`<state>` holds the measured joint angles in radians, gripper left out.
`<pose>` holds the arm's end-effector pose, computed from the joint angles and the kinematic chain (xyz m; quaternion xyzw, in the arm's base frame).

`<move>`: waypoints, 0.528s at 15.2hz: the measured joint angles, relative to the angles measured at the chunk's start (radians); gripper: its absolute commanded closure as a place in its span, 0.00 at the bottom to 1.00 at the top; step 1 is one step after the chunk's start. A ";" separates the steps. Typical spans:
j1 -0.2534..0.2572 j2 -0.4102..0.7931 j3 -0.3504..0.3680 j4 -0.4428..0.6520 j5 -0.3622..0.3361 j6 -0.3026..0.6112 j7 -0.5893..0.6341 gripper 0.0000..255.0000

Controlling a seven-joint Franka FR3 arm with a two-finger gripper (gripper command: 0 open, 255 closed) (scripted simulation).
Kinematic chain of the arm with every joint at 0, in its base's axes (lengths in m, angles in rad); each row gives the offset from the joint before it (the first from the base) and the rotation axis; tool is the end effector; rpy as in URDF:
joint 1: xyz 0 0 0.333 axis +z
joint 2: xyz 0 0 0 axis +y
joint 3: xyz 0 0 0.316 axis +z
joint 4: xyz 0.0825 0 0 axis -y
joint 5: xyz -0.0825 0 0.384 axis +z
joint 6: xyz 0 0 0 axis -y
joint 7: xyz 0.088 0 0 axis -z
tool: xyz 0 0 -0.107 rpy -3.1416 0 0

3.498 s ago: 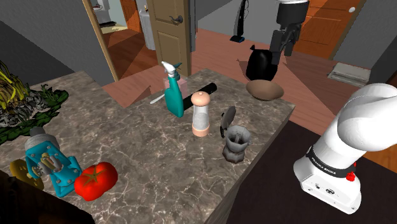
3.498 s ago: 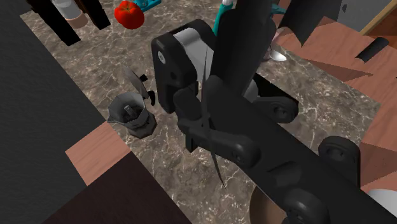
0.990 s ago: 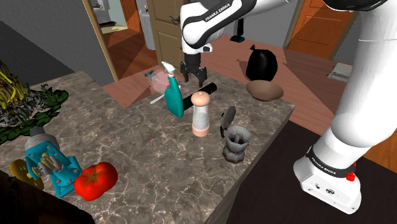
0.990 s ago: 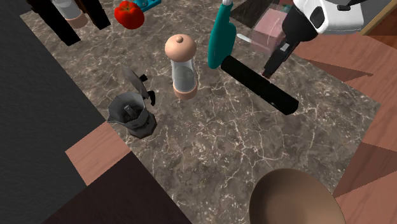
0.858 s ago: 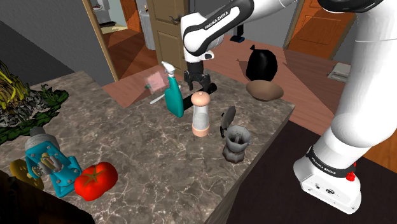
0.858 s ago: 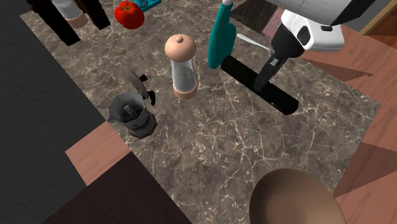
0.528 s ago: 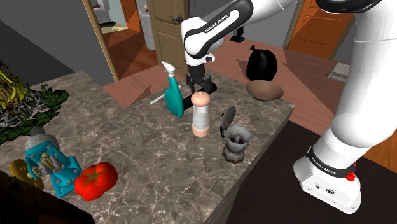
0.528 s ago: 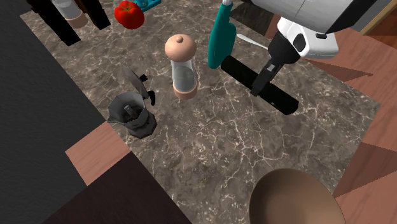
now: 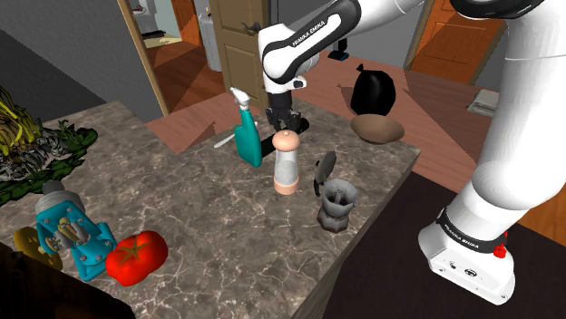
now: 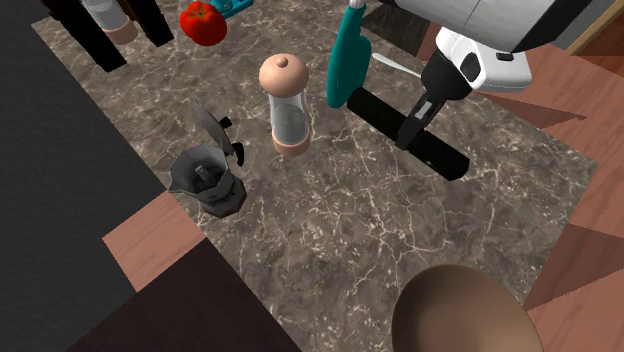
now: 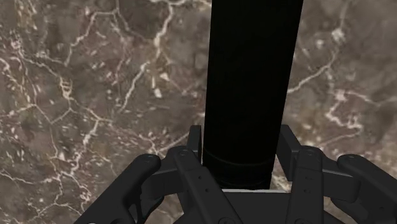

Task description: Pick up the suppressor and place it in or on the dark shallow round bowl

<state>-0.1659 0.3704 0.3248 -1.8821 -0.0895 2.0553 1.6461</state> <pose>0.6019 0.0818 0.3082 0.7459 -0.6600 -0.0708 0.0559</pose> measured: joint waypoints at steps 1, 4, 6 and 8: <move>0.000 0.000 0.000 0.000 0.000 0.000 0.000 1.00; 0.000 0.000 0.000 0.000 0.000 0.000 0.000 1.00; 0.000 -0.002 0.000 0.003 0.001 -0.006 -0.001 1.00; -0.002 -0.014 0.002 0.009 0.005 -0.023 -0.003 1.00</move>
<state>-0.1674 0.3562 0.3272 -1.8732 -0.0842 2.0323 1.6434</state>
